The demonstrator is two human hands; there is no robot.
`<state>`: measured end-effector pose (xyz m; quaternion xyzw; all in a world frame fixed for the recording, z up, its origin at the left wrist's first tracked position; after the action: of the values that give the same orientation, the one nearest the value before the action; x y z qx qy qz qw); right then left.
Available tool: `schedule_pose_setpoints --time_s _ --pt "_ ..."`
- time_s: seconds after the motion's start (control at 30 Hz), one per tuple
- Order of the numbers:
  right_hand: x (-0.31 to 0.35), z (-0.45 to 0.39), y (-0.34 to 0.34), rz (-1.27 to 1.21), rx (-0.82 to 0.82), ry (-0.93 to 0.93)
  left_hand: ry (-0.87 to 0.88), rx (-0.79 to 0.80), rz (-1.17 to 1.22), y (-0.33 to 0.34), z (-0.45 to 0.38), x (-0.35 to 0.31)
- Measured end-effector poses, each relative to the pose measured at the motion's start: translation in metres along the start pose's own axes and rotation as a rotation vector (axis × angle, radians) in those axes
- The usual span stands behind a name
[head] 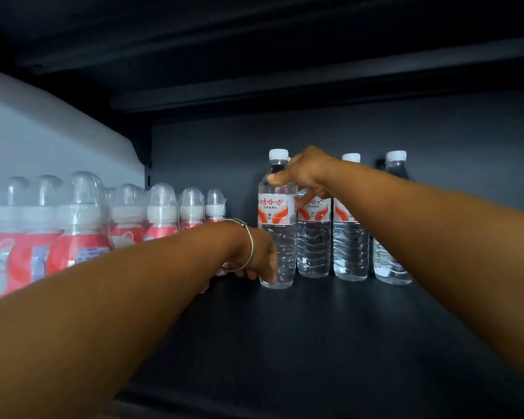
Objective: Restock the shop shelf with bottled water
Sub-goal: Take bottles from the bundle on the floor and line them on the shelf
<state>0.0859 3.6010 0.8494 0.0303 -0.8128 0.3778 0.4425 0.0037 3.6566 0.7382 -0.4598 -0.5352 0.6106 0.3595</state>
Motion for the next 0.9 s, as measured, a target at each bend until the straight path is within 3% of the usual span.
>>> schedule_pose_setpoints --time_s 0.53,0.67,0.9 --pt "-0.002 0.001 0.0 0.138 -0.196 -0.056 0.023 -0.042 -0.107 0.0 -0.006 -0.001" --pt "-0.001 0.016 -0.003 0.277 -0.248 -0.058 -0.003 -0.059 -0.11 -0.003 -0.001 -0.005" --pt "-0.022 0.091 -0.022 0.718 -0.112 -0.145 0.048 -0.129 -0.121 -0.004 0.026 -0.052"
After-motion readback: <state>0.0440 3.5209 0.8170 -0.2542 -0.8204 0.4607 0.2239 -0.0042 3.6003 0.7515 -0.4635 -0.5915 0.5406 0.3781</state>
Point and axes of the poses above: each hand's wrist, its own z-axis away from the middle knuckle, its own y-axis out of the palm, x = y × z, the point moved 7 cm from there along -z, towards the middle knuckle, and after that the axes turned 6 degrees about y, right-handed, at the moved point
